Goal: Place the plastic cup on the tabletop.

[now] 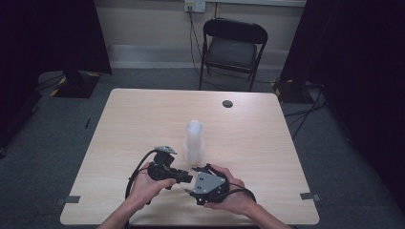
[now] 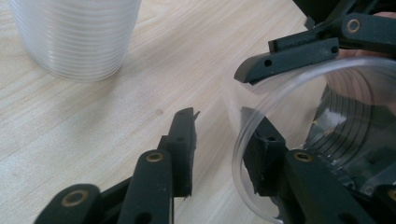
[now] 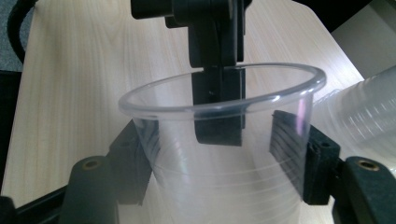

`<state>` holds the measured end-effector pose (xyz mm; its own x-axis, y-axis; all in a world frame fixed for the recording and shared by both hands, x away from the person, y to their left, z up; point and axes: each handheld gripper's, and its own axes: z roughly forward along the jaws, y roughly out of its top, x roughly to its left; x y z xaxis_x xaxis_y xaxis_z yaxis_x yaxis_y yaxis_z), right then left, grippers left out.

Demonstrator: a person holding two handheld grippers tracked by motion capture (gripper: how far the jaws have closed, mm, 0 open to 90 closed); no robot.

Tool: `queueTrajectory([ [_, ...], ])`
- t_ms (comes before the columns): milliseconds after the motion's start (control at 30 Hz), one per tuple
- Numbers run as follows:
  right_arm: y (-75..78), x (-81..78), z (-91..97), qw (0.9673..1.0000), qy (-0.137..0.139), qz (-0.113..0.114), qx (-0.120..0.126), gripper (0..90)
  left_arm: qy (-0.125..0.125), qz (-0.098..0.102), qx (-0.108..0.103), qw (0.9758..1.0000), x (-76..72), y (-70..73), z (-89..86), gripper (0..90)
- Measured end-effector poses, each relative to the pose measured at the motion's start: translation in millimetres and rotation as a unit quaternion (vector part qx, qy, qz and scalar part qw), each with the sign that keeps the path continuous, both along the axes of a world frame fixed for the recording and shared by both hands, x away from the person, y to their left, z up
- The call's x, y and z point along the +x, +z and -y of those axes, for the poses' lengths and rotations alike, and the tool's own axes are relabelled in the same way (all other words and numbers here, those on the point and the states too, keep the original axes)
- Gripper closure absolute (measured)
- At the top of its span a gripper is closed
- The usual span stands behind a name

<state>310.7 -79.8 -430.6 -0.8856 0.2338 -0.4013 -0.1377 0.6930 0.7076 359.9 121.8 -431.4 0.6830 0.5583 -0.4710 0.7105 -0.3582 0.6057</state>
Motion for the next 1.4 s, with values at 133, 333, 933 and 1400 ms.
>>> queueTrajectory([
  [133,0.8,0.3,0.8,1.0,-0.005,0.001,0.004,33.0,0.006,0.011,-0.005,0.9999,-0.5,3.0,-2.3,60.2],
  [333,1.1,4.0,3.3,0.9998,-0.015,-0.004,0.011,32.9,0.016,0.037,-0.002,0.9992,-3.1,7.4,-4.6,51.4],
  [933,-2.7,18.2,17.6,0.9957,-0.056,-0.051,0.054,32.7,0.068,0.114,-0.014,0.991,-7.4,13.4,-18.1,29.9],
  [1400,-2.3,31.5,37.0,0.9847,-0.099,-0.093,0.109,32.5,0.102,0.191,0.01,0.9762,-14.1,6.2,-35.4,21.7],
])
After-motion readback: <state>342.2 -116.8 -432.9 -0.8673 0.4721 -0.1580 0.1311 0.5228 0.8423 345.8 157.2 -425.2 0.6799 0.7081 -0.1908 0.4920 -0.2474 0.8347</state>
